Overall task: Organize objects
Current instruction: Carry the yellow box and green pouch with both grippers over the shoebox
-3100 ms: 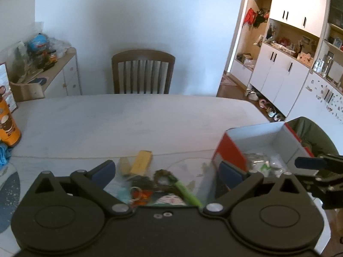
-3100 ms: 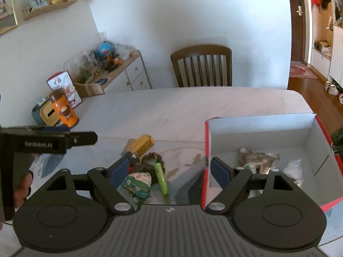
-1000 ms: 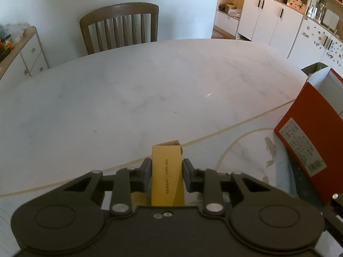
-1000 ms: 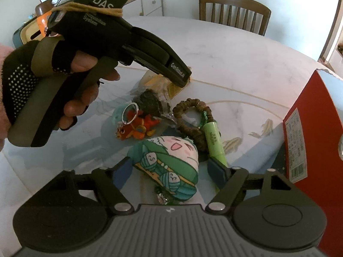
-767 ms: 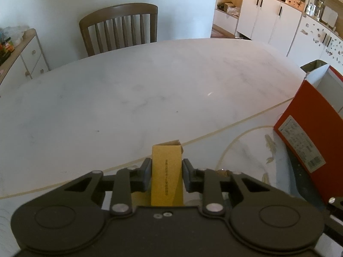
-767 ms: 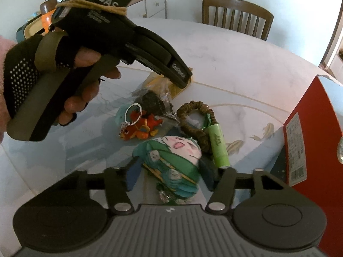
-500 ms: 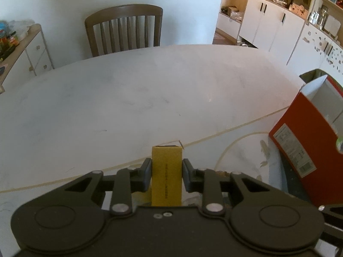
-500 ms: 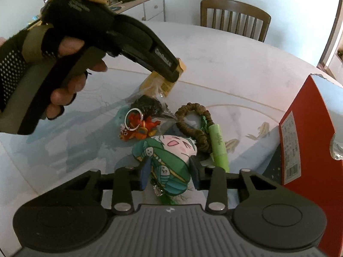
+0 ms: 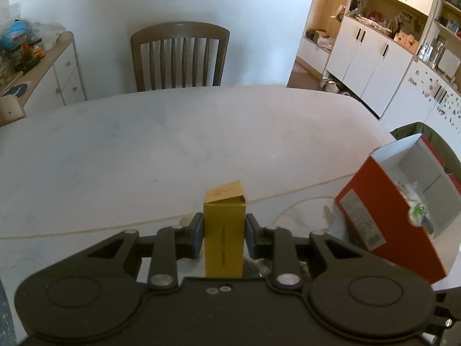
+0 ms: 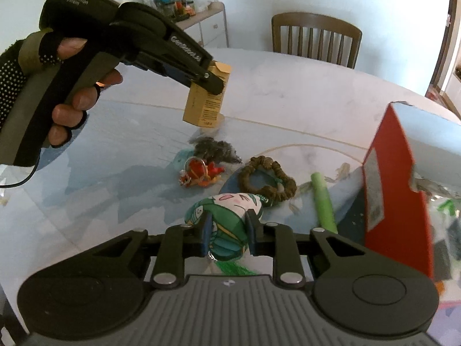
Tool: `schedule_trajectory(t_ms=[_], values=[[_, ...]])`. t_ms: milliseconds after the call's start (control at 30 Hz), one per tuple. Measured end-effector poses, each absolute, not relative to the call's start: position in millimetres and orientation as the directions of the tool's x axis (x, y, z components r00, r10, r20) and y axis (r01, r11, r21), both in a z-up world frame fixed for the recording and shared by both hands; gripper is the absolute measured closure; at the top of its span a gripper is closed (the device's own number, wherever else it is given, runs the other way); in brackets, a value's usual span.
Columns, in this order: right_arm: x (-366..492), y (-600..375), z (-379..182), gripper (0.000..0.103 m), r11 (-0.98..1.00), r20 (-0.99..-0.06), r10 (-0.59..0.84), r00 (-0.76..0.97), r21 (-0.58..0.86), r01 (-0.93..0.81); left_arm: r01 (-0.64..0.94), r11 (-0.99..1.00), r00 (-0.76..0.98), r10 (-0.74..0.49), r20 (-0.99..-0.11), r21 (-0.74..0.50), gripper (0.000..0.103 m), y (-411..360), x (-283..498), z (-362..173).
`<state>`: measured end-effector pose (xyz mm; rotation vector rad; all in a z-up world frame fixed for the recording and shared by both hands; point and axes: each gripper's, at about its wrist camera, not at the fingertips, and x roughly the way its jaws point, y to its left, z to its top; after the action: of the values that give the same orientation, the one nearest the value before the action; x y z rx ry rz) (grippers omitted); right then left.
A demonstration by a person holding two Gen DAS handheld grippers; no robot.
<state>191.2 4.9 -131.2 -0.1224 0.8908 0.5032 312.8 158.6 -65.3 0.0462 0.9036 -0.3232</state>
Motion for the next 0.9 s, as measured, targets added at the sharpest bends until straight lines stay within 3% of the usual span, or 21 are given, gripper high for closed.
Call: schedule_trajectory(t_ms=[467,900], values=[[150,-74,-65,0.081,0.877,-0.712,0.435,0.552,0.194,-0.440,0.307,0.945,0.566,-0.275,-0.777,-0.111,0.076,131,265,-21],[155,-166,-18,0.081,0.899,-0.663,0.415,0.624,0.193,-0.393,0.399,0.909,0.549,-0.340,-0.763,-0.119,0.076,53,242,17]])
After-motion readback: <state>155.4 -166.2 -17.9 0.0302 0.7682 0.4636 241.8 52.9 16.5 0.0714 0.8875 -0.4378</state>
